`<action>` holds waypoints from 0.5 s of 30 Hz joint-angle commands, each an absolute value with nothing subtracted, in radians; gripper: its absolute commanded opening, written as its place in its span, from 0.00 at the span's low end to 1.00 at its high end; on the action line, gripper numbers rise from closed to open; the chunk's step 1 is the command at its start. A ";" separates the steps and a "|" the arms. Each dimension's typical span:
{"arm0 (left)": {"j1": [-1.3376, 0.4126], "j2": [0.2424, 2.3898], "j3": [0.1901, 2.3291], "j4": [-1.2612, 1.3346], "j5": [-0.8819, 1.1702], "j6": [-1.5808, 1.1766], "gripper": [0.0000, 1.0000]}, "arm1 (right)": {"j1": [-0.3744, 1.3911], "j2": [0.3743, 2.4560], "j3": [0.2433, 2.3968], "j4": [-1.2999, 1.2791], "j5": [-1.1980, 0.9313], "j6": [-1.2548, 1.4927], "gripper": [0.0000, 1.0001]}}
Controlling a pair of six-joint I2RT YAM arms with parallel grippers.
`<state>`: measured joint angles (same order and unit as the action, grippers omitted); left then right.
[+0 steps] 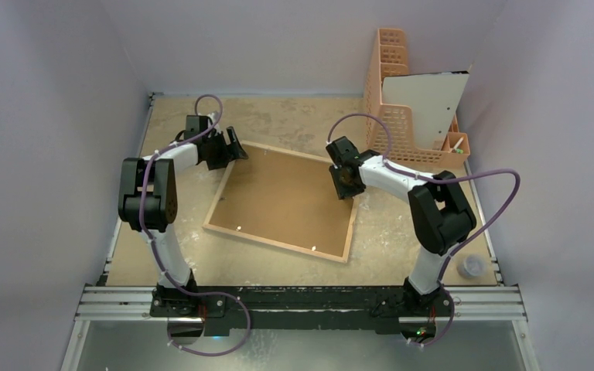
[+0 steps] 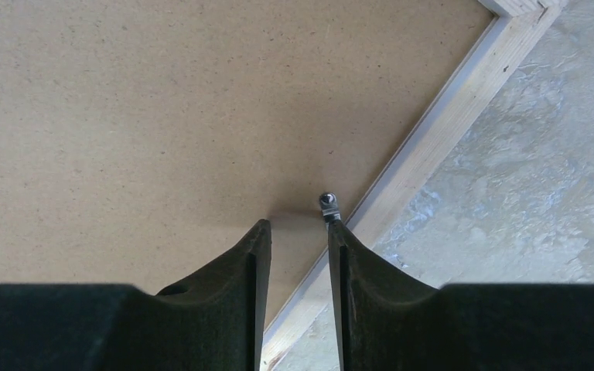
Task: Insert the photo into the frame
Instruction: Install the photo frame at the center of the board.
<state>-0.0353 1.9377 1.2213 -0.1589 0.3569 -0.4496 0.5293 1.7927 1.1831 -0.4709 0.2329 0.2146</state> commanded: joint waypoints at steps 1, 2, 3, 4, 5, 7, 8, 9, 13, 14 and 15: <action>-0.055 1.973 1.236 -0.188 0.364 -0.430 0.78 | 0.528 1.807 1.182 -0.502 0.253 0.205 0.35; -0.055 1.973 1.236 -0.190 0.360 -0.430 0.78 | 0.528 1.808 1.186 -0.514 0.279 0.216 0.35; -0.055 1.974 1.236 -0.192 0.357 -0.430 0.78 | 0.528 1.806 1.190 -0.526 0.289 0.228 0.34; -0.056 1.974 1.238 -0.196 0.351 -0.428 0.78 | 0.528 1.798 1.195 -0.534 0.298 0.235 0.34; -0.055 1.974 1.238 -0.198 0.349 -0.429 0.78 | 0.528 1.788 1.201 -0.533 0.313 0.241 0.34; -0.055 1.975 1.239 -0.202 0.342 -0.430 0.78 | 0.528 1.768 1.215 -0.536 0.347 0.262 0.35; -0.055 1.975 1.241 -0.205 0.339 -0.430 0.78 | 0.529 1.758 1.223 -0.538 0.361 0.272 0.36; -0.056 1.974 1.241 -0.205 0.336 -0.430 0.78 | 0.527 1.749 1.225 -0.536 0.374 0.281 0.38; -0.055 1.971 1.240 -0.211 0.326 -0.430 0.78 | 0.525 1.755 1.225 -0.553 0.442 0.313 0.48; -0.055 1.971 1.239 -0.212 0.323 -0.430 0.78 | 0.525 1.763 1.222 -0.559 0.450 0.324 0.48; -0.055 1.970 1.240 -0.214 0.320 -0.430 0.78 | 0.525 1.769 1.217 -0.562 0.455 0.333 0.49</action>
<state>-0.0441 1.9434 1.2320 -0.1658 0.3431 -0.4492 0.5289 1.7889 1.1976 -0.5011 0.3660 0.2794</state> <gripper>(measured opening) 0.780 0.477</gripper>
